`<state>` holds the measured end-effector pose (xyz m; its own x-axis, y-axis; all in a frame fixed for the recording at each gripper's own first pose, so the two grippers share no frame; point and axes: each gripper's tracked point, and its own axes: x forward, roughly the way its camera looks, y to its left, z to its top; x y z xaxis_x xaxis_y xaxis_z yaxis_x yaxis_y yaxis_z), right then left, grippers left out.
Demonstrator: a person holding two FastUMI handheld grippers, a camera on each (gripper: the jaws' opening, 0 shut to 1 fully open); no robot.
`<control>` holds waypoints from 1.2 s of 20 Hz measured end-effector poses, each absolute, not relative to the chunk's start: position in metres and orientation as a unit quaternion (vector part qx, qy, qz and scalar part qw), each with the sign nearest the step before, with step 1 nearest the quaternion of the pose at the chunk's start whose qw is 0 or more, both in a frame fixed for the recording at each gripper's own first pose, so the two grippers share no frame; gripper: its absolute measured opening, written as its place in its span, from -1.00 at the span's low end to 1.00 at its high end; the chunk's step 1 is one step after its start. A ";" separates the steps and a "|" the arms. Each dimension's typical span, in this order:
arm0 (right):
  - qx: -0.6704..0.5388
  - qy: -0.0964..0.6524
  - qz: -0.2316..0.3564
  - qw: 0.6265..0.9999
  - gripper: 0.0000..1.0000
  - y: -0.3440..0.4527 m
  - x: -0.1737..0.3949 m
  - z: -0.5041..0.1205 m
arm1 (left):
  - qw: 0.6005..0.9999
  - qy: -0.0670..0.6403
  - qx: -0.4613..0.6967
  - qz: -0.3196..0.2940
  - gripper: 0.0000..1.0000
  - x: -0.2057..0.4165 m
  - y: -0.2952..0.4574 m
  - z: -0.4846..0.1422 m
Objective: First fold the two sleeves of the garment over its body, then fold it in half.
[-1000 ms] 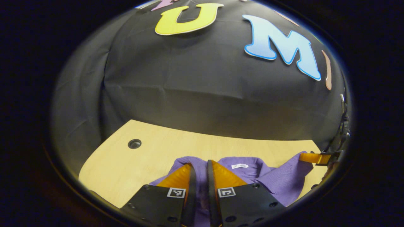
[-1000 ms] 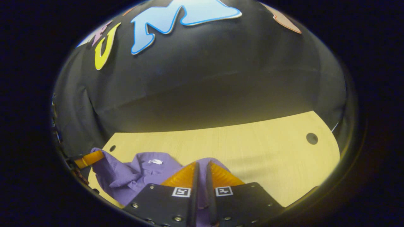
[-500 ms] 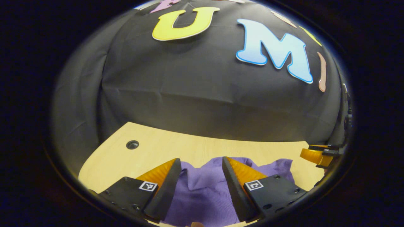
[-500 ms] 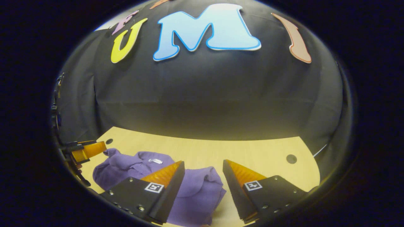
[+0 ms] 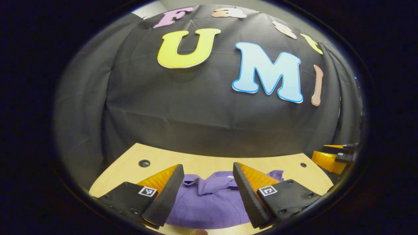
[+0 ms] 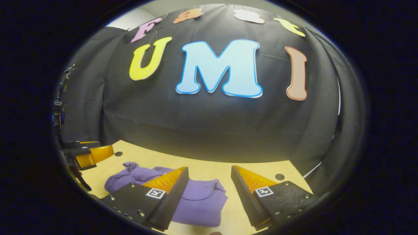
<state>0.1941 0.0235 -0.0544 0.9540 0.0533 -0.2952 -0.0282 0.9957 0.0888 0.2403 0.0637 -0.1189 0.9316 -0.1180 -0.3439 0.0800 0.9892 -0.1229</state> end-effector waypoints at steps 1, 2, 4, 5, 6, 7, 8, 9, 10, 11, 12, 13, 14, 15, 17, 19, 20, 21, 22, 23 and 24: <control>0.035 0.138 0.015 0.990 0.68 0.026 0.186 -0.045 | 0.983 0.170 -0.050 -0.053 0.89 0.231 0.065 -0.111; 0.030 0.127 0.009 0.991 0.68 0.029 0.176 -0.037 | 0.984 0.163 -0.049 -0.056 0.94 0.224 0.066 -0.102; 0.026 0.107 -0.003 0.994 0.65 0.034 0.155 -0.019 | 0.986 0.144 -0.048 -0.064 0.89 0.207 0.065 -0.085; 0.028 0.098 -0.009 0.995 0.68 0.038 0.145 -0.011 | 0.988 0.134 -0.045 -0.066 0.94 0.198 0.067 -0.075; 0.033 0.093 -0.016 0.995 0.68 0.041 0.134 -0.005 | 0.989 0.124 -0.040 -0.069 0.94 0.189 0.068 -0.066; 0.038 0.090 -0.022 0.995 0.66 0.044 0.123 0.000 | 0.990 0.115 -0.037 -0.074 0.89 0.180 0.067 -0.061; 0.040 0.087 -0.028 0.995 0.67 0.045 0.114 0.004 | 0.990 0.110 -0.037 -0.078 0.89 0.172 0.068 -0.056; 0.040 0.087 -0.035 0.995 0.66 0.046 0.105 0.006 | 0.990 0.105 -0.038 -0.083 0.89 0.163 0.070 -0.052; 0.036 0.087 -0.041 0.995 0.66 0.047 0.096 0.007 | 0.991 0.100 -0.037 -0.086 0.89 0.154 0.072 -0.048; 0.030 0.093 -0.044 0.994 0.66 0.049 0.088 0.007 | 0.991 0.092 -0.033 -0.086 0.87 0.148 0.076 -0.044; 0.024 0.094 -0.047 0.994 0.67 0.051 0.081 0.010 | 0.992 0.087 -0.026 -0.086 0.87 0.142 0.078 -0.040; 0.021 0.089 -0.048 0.995 0.67 0.053 0.076 0.015 | 0.993 0.081 -0.018 -0.085 0.86 0.135 0.083 -0.038; 0.018 0.083 -0.049 0.995 0.67 0.055 0.072 0.019 | 0.993 0.078 -0.010 -0.085 0.86 0.129 0.085 -0.035; 0.018 0.079 -0.050 0.995 0.66 0.057 0.066 0.023 | 0.994 0.074 -0.005 -0.083 0.86 0.124 0.087 -0.032; 0.024 0.071 -0.047 0.996 0.65 0.062 0.058 0.028 | 0.994 0.072 -0.003 -0.080 0.89 0.116 0.092 -0.029; 0.032 0.068 -0.041 0.996 0.65 0.069 0.053 0.030 | 0.994 0.075 -0.005 -0.075 0.92 0.109 0.097 -0.029; 0.033 0.068 -0.039 0.996 0.65 0.070 0.050 0.030 | 0.995 0.074 -0.006 -0.073 0.89 0.107 0.098 -0.028; 0.033 0.065 -0.039 0.997 0.65 0.070 0.048 0.031 | 0.995 0.074 -0.007 -0.073 0.87 0.105 0.097 -0.027; 0.030 0.061 -0.039 0.997 0.67 0.069 0.046 0.033 | 0.994 0.074 -0.008 -0.075 0.87 0.103 0.094 -0.026; 0.026 0.058 -0.038 0.997 0.67 0.069 0.046 0.035 | 0.995 0.072 -0.008 -0.075 0.87 0.101 0.092 -0.025; 0.023 0.056 -0.036 0.998 0.67 0.068 0.044 0.036 | 0.995 0.070 -0.006 -0.076 0.87 0.099 0.091 -0.023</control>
